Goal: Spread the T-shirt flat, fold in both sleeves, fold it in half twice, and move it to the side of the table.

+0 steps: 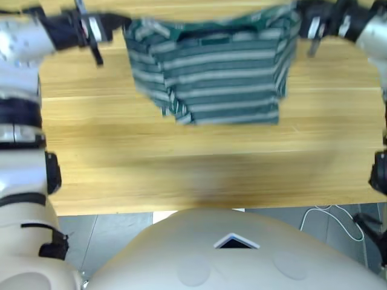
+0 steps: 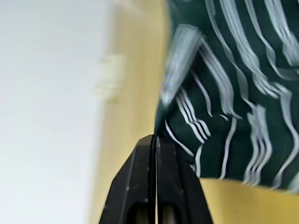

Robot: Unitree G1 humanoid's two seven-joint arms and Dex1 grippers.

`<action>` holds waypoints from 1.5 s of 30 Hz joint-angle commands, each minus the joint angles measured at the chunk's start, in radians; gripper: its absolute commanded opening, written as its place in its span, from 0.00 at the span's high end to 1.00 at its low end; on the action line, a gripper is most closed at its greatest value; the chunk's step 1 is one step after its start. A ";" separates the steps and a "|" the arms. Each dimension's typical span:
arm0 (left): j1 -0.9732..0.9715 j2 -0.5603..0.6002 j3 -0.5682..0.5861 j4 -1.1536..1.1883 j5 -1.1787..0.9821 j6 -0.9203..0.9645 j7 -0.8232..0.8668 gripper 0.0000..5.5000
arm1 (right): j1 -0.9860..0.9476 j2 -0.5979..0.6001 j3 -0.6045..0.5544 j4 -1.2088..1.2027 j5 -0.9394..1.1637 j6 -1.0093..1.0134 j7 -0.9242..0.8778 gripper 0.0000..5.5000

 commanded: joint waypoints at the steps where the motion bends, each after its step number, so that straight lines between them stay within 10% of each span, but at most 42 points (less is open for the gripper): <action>1: -0.611 0.087 0.060 0.376 0.148 0.099 0.555 1.00 | -0.542 -0.014 -0.133 0.323 -0.017 0.180 -0.436 0.99; 6: -0.189 0.043 -0.074 0.409 0.283 -0.134 0.752 1.00 | 0.012 -0.075 0.189 0.342 -0.202 -0.059 -0.226 0.99; 14: 0.267 -0.096 -0.109 0.366 0.065 -0.511 0.377 1.00 | 0.217 -0.017 0.196 0.319 -0.179 -0.052 -0.299 0.99; 25: 0.528 -0.030 -0.127 0.058 -0.231 -0.464 -0.048 1.00 | 0.650 -0.166 0.074 -0.176 0.181 -0.262 -0.027 0.99; 31: 0.683 0.080 -0.074 -0.366 -0.649 -0.368 -0.216 1.00 | 0.795 -0.263 -0.090 -0.387 0.499 -0.379 0.036 0.99; 37: 1.060 0.222 0.275 -1.176 -1.363 -0.182 -0.522 1.00 | 1.247 -0.731 -0.114 -0.814 1.022 -1.054 -0.030 0.99; 45: 0.871 0.209 0.078 -0.671 -0.511 -0.135 -0.547 1.00 | 0.865 -0.540 0.143 -0.658 0.609 -0.356 0.376 0.99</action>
